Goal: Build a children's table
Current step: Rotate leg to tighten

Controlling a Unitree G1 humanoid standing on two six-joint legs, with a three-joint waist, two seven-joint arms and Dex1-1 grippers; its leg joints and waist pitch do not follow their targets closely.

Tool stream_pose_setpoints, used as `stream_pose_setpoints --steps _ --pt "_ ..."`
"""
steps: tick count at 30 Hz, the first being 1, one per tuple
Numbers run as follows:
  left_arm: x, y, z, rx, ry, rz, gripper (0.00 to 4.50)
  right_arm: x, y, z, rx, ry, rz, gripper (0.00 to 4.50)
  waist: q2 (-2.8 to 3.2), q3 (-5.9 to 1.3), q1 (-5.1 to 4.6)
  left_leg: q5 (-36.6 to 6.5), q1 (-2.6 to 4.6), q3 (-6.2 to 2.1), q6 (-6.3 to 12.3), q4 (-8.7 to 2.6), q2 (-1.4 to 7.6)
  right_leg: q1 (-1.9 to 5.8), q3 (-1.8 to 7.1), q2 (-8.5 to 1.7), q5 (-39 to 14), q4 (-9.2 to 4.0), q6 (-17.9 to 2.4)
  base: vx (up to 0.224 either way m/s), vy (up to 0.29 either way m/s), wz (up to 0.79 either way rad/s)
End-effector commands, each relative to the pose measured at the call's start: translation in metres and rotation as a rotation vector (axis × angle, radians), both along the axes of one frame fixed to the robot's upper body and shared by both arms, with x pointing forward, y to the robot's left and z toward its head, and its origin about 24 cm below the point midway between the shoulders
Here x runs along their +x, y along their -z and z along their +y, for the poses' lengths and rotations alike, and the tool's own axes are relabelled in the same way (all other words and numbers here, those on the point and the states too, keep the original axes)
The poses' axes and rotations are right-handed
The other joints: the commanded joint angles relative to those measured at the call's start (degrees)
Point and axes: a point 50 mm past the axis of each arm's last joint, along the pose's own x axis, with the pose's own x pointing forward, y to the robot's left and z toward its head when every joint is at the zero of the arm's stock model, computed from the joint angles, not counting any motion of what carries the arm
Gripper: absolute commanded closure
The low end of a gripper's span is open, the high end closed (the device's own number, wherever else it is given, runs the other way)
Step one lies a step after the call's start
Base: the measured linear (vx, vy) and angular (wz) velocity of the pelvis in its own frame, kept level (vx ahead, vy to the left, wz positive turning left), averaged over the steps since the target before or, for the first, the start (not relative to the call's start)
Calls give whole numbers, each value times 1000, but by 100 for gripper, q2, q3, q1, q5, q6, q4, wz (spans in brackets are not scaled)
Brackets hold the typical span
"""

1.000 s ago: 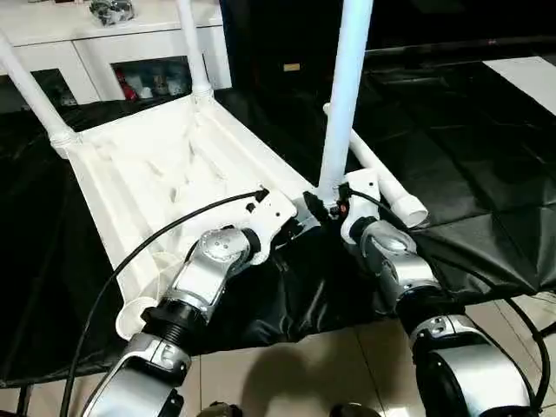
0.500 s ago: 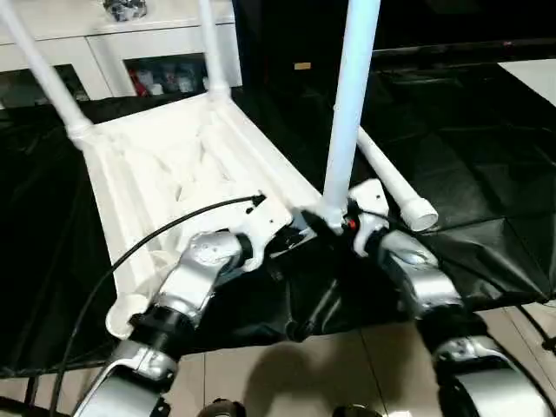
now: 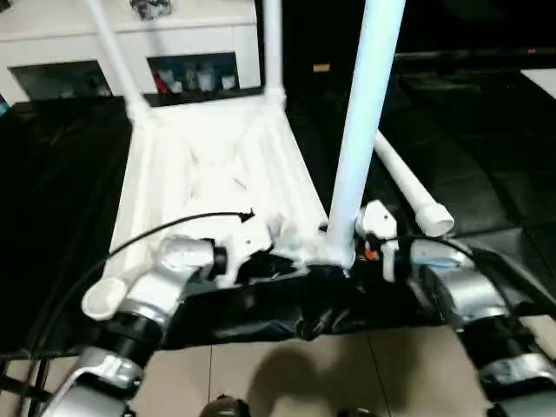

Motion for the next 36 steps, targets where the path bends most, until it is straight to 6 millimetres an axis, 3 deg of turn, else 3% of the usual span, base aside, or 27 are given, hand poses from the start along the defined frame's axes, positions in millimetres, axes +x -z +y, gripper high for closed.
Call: stream_pose_setpoints --steps 1,7,18,21,24,25,26,28,30,31,34,35,36 --pt "3 -15 -7 -40 61 -63 450 -9 3 6 -10 -90 59 39 -65 -430 -14 -1707 176 -105 261 -396 226 245 174 -253 -1646 -401 -1166 0 0 0" --pt "3 -14 -3 -25 87 -45 450 -14 1 5 -30 -150 105 87 -65 -445 12 -1562 180 -100 302 -374 227 250 171 -253 -1479 -379 -1247 0 0 0" --pt "4 -13 1 -28 79 -28 450 -15 2 7 -19 -148 131 167 -65 -435 12 -1675 181 -110 222 -382 227 251 168 -264 -1691 -393 -1211 0 0 0" --pt "12 -15 -2 -52 -12 -56 450 -8 4 14 24 -59 94 175 -70 -431 -8 -1718 178 -115 175 -388 219 247 166 -264 -1793 -400 -1179 0 0 0" --pt "24 -19 -7 -87 -148 -90 450 9 9 21 34 136 22 177 -87 -409 -79 -1953 191 -128 21 -401 194 225 153 -272 -2248 -459 -1052 0 0 0" --pt "33 -23 -14 -98 -274 -114 450 24 16 29 29 330 -2 178 -83 -416 -100 -1951 191 -133 -31 -399 198 215 157 -286 -2248 -436 -1059 0 0 0" --pt "35 -23 -15 -98 -295 -120 450 27 17 31 27 364 -2 178 -83 -402 -238 -2084 140 -192 -178 -431 155 278 101 -284 -2537 -437 -953 0 0 0" --pt "38 -23 -16 -96 -346 -115 450 29 18 34 43 406 -4 178 -70 -406 -274 -2107 140 -193 -140 -439 165 270 104 -278 -2531 -465 -878 0 0 0" --pt "43 -23 -23 -96 -454 -127 450 36 23 46 80 545 13 179 -101 -416 -329 -2104 165 -159 -43 -397 158 226 137 -275 -2270 -482 -992 0 0 0" --pt "43 -23 -28 -98 -484 -141 450 38 26 53 94 610 31 179 -88 -412 -347 -2069 157 -160 -34 -396 151 224 134 -272 -2261 -473 -1024 0 0 0" --pt "40 -22 -39 -106 -497 -171 450 40 30 68 107 678 42 180 -79 -432 -364 -1938 143 -164 45 -388 149 241 110 -269 -2217 -488 -997 0 0 0" --pt "37 -20 -44 -103 -482 -184 450 41 31 75 102 713 33 180 -113 -438 -362 -1911 155 -145 87 -374 151 226 118 -259 -2040 -487 -1060 0 0 0" --pt "37 -20 -45 -103 -480 -185 450 41 31 76 104 714 33 180 -106 -436 -359 -1899 150 -145 105 -375 147 234 117 -261 -2028 -476 -1073 0 0 0"
